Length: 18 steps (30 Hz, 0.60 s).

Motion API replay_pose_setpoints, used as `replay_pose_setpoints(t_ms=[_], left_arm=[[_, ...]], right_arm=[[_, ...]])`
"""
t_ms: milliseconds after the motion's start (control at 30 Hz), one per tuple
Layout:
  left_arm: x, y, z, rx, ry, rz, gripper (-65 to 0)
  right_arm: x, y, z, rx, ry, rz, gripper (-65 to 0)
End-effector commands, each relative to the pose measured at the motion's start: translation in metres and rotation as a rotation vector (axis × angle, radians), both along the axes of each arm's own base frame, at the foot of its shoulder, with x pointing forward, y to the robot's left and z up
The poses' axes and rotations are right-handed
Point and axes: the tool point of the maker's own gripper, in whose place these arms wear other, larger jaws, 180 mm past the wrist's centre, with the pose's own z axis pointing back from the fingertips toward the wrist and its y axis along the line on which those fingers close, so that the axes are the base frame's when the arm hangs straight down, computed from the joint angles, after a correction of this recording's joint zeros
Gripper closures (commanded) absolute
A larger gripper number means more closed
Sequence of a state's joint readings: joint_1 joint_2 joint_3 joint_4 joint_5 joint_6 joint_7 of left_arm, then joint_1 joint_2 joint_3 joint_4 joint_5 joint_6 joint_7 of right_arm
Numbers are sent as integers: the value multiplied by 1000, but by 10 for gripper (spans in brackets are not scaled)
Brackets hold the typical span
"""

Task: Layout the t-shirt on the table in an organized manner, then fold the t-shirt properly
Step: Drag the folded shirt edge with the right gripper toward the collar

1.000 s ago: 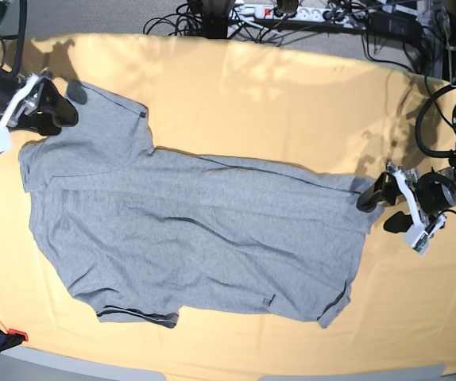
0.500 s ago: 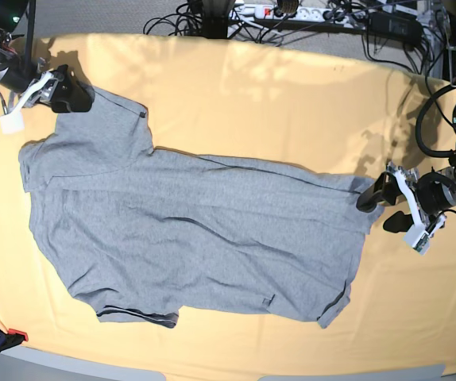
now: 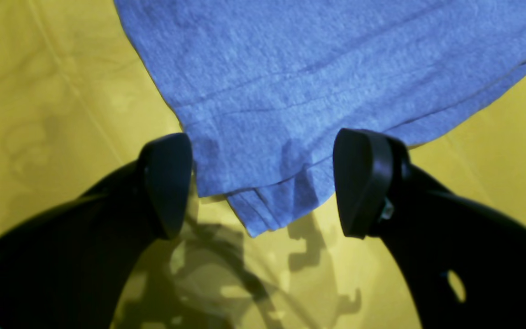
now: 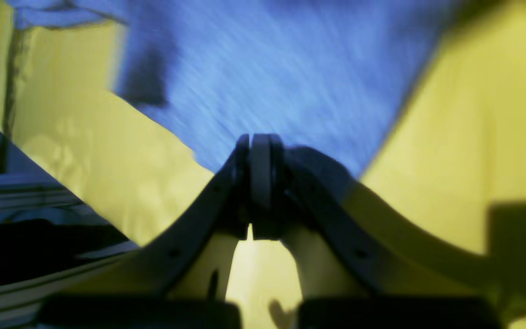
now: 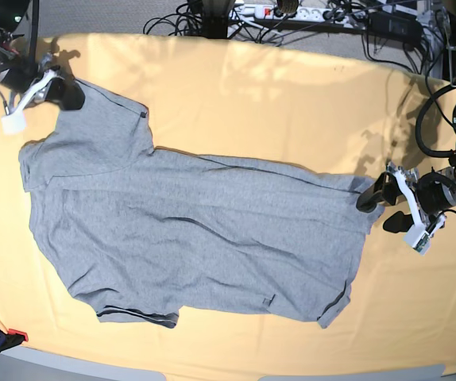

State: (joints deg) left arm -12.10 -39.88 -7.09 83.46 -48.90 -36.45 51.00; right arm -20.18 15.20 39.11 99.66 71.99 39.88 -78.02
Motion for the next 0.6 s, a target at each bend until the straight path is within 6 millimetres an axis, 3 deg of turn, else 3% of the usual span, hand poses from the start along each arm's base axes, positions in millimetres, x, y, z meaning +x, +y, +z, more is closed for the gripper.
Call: replay_pose_setpoints(t_ms=[0,133,233,267,367,400,433,500,567], left_arm=[[9,4,21,-11,-57,4,-484],[9,4,21,-11,-57,4,-484],[9,4,21,-11,-57,4,-484],[8,4,20,-10,-56,4,-484],[8,4,20,-8,-53,4,-484],[8,4,20,-8,-54,4,-484],[8,4,20,-8,-54,4,-484],[8,4,20,-8,-54,4,-484],[8,4,20,-7,-53,3,-484]], right_arm=[[10,-1,21,-22,-76,16,0],[17,8,47,-92,-161,67,0],[16,3,45,-155,-145,68,0],[15,-1,40,-181,-125,63,-34],[12,-20,22,-265,-66,14,-331],[13,-31,14,-280,-39,-49,-403],[14,-41,7,-281,-16,-117,-438],[15,-55,-6,-237,18,-230,-443],[12,-55,-19,-163,46,-266,-443]])
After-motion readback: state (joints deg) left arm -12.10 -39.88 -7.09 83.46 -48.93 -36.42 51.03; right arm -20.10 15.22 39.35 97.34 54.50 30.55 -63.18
